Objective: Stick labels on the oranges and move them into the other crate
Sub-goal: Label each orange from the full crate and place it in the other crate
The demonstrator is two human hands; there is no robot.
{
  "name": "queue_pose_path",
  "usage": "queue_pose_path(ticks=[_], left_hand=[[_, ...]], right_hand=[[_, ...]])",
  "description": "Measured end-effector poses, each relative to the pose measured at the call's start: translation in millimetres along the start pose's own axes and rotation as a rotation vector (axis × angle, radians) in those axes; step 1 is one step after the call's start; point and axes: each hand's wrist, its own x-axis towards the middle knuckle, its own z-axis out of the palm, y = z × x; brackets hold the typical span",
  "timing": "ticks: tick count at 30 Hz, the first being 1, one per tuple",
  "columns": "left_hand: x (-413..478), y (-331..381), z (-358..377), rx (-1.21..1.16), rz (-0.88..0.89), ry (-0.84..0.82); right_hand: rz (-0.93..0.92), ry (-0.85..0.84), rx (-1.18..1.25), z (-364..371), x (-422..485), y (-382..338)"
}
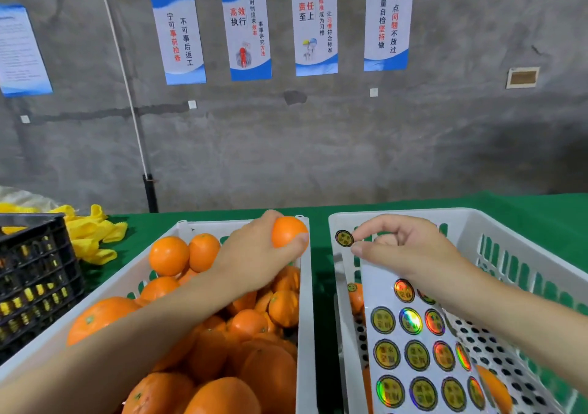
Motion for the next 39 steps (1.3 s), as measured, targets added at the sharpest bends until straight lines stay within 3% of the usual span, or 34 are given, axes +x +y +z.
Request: queue_pose_path(ticks=[4,9,19,23,30,39], left_hand=[[-10,23,5,-0.264,0.086,0.053],[-28,44,27,-0.520,0.143,-0.166],[-29,40,23,-0.357,0.181,-0.187],[-29,41,23,-0.323,0.197,-0.191],[-27,38,26,-0.287,0.183,-0.186],[-29,43,18,-0.280,0.246,-0.161]], right_hand=[[0.041,0.020,0.122,-10,0,-12],[0.183,-0.219,0.447,-15,-5,-27],[0.534,-0.270,0.331,-21,1,-12],[0.541,-0.300,0.282,-19,2,-9],[0.444,-0.108,0.083,-16,5,-5],[0.304,-0.106,0.039,-15,-1,-11]])
